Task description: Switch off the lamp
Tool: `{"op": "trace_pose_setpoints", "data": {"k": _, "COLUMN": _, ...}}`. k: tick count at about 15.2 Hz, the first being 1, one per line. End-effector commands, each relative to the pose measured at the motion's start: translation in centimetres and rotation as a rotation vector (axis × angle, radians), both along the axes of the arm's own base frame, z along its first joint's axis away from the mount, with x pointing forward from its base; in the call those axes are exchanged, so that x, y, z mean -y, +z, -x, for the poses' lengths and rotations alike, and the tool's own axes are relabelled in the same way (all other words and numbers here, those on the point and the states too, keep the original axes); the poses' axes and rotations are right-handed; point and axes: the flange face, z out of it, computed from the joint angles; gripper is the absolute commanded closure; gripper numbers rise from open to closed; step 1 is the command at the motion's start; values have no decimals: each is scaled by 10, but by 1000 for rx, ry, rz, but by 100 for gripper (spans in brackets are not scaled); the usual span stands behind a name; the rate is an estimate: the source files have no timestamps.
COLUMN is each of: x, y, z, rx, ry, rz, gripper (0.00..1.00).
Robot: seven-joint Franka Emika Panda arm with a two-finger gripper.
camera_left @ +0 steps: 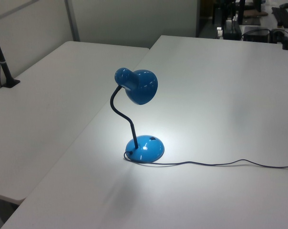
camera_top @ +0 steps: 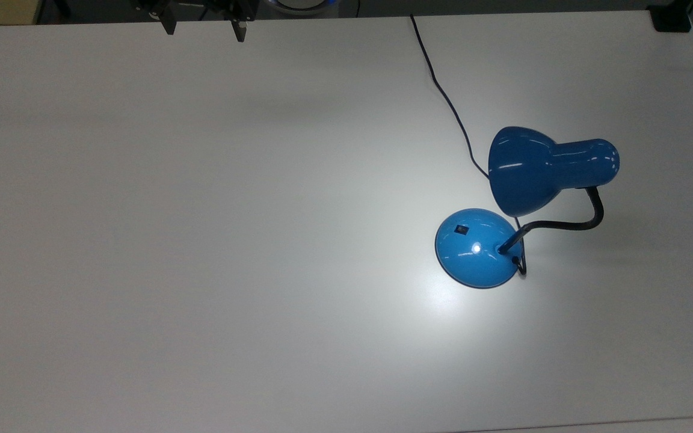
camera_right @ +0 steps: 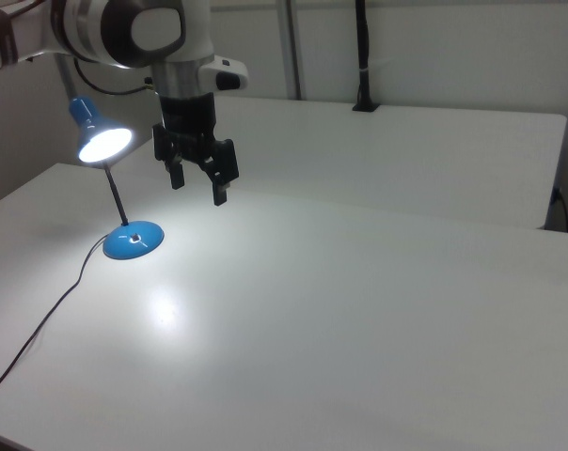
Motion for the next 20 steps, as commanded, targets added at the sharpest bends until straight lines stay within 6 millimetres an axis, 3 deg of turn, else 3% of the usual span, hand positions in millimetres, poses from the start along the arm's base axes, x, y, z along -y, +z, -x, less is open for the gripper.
{"op": "trace_pose_setpoints", "data": {"k": 1, "x": 2, "y": 7, "z": 6, "rx": -13, "ry": -26, "rz": 4, "gripper": 0}}
{"op": "trace_pose_setpoints", "data": {"k": 8, "x": 2, "y": 6, "z": 5, "rx": -11, "ry": 24, "rz": 0, "gripper": 0}}
{"op": "trace_pose_setpoints", "data": {"k": 10, "x": 2, "y": 5, "z": 6, "rx": -16, "ry": 49, "rz": -3, "gripper": 27}}
{"op": "trace_pose_setpoints", "data": {"k": 12, "x": 0, "y": 3, "z": 6, "rx": -14, "ry": 133, "rz": -31, "gripper": 79}}
{"op": "trace_pose_setpoints", "data": {"k": 13, "x": -4, "y": 3, "z": 5, "rx": -5, "ry": 180, "rz": -65, "gripper": 100}}
{"op": "trace_pose_setpoints", "data": {"k": 16, "x": -11, "y": -2, "z": -1, "rx": 24, "ry": 228, "rz": -149, "gripper": 100}}
{"op": "trace_pose_setpoints", "data": {"k": 18, "x": -37, "y": -22, "z": -10, "rx": 57, "ry": 342, "rz": -186, "gripper": 100}}
{"op": "trace_pose_setpoints", "data": {"k": 20, "x": -81, "y": -48, "z": -20, "rx": 160, "ry": 447, "rz": -221, "gripper": 100}}
